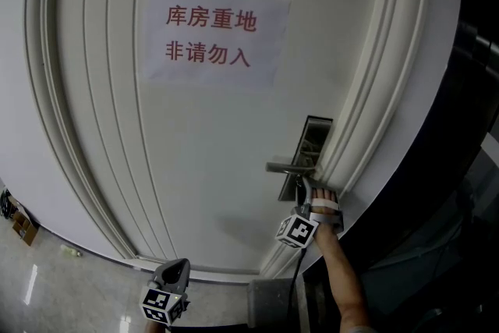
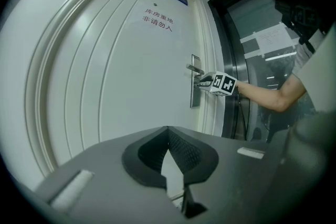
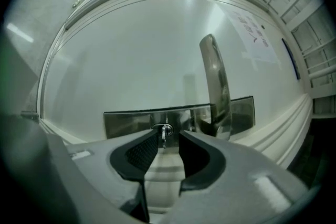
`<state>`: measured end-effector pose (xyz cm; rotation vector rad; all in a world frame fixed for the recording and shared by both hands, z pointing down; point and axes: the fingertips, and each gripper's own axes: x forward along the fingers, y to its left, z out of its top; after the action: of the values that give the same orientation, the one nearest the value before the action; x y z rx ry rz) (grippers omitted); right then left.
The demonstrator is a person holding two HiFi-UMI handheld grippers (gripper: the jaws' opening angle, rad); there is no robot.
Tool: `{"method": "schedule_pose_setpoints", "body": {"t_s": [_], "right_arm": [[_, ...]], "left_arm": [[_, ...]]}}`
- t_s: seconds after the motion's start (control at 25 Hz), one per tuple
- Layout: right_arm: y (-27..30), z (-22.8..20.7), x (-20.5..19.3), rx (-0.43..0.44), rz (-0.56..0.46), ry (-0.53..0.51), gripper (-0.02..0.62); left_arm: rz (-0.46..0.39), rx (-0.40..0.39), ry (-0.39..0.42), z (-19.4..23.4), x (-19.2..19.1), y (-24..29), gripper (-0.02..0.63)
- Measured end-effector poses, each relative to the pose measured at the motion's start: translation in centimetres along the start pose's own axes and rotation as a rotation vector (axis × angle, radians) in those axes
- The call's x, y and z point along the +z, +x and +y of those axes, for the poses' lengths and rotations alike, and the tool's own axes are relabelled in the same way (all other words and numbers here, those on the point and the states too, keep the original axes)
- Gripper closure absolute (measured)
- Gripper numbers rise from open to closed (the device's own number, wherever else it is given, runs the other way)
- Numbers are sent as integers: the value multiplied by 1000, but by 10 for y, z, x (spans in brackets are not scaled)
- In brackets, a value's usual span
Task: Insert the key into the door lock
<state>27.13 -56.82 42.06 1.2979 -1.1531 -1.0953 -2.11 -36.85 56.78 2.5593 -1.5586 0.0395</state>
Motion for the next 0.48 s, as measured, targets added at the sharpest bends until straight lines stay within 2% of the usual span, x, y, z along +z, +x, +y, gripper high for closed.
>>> {"method": "schedule_pose_setpoints", "body": {"t_s": [0.28,0.48], "right_arm": [[-16,-4,1,-19,-15,26,472],[-36,-4,-2,-26,-46,123,483]], "left_arm": [[-4,-6,1,-4,0,-8,604],[-1,-11,6,-7,0,-15,604]]}}
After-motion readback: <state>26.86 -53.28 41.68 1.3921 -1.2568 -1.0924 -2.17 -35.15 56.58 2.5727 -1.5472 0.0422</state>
